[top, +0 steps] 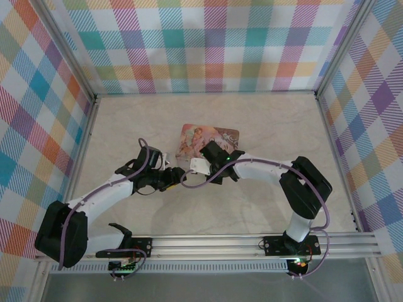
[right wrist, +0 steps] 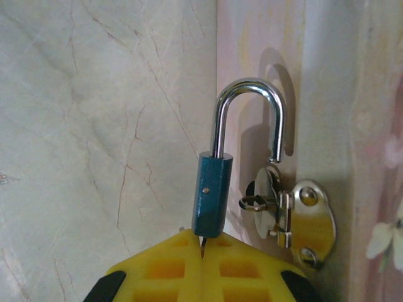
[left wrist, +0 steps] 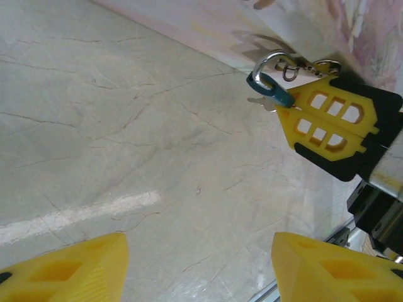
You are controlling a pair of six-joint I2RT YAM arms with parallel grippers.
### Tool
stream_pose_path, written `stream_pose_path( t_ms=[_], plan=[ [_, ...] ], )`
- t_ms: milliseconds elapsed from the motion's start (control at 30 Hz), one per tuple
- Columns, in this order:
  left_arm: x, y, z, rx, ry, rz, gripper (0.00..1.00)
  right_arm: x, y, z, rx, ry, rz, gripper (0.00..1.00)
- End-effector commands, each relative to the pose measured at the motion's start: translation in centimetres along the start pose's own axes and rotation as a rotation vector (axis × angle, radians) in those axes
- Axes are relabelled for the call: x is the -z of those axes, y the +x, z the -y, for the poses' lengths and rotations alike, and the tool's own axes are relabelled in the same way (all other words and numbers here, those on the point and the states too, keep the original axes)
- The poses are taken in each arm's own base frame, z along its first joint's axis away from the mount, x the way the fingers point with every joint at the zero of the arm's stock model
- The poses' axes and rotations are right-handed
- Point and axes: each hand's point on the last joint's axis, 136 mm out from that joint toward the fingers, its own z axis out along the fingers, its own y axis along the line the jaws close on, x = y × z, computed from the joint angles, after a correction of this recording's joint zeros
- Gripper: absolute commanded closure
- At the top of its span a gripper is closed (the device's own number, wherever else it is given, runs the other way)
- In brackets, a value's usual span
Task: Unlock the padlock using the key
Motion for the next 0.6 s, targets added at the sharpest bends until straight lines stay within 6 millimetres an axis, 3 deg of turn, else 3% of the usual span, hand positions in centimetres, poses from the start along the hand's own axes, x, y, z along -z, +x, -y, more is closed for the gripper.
stream_pose_path(
  t_ms=[0, 267, 567],
  plan=[
    [0.4, 0.9, -0.5, -0.015, -0.022, -0.005, 0.38, 1.7, -2.5, 0.4, 0.022, 0.023, 0.082, 0.99],
    [1.3, 0.4, 0.3, -0.04, -0.008, 0.029, 0.37, 7.4, -3.6, 1.0, -0.09, 0.084, 0.224, 0.98],
    [2.4, -1.6, 2.5, -0.105, 0.016, 0.087, 0.34, 11.1, -0.9, 4.2, -0.351, 0.225, 0.207, 0.98]
  ],
)
